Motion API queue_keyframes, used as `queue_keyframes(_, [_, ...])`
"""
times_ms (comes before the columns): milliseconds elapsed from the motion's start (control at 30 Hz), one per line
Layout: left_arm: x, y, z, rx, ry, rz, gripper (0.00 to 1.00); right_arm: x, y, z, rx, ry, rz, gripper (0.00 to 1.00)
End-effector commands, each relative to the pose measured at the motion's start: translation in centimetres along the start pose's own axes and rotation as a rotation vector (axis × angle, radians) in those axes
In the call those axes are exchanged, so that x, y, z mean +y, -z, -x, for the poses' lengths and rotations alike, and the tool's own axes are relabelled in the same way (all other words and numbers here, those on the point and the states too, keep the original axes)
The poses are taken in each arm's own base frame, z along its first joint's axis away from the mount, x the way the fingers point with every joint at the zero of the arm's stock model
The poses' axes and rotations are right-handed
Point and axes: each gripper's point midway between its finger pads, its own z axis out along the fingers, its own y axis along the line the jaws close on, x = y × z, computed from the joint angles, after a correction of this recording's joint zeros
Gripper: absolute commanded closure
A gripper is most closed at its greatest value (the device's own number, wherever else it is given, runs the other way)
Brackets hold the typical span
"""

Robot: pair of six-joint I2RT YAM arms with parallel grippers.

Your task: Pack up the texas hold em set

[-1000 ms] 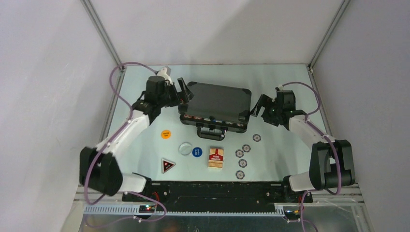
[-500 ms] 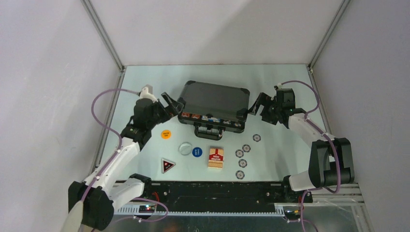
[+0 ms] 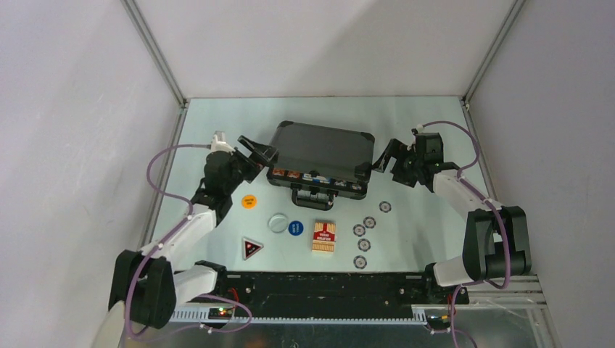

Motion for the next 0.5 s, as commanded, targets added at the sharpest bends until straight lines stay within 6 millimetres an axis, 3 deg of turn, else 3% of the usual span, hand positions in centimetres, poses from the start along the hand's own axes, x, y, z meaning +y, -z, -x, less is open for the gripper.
queue_keyframes(0, [-1.1, -1.0, 0.0, 0.001, 0.068, -0.074, 0.00, 7.2, 1.6, 3.7, -0.084, 0.062, 0.261, 0.00])
queue_keyframes(300, [1.8, -1.1, -1.9, 0.037, 0.093, -0.012, 0.00, 6.9, 1.6, 3.7, -0.080, 0.062, 0.254, 0.00])
queue_keyframes(467, [1.7, -1.7, -1.7, 0.029, 0.104, -0.015, 0.00, 6.8, 1.5, 3.7, -0.077, 0.064, 0.255, 0.01])
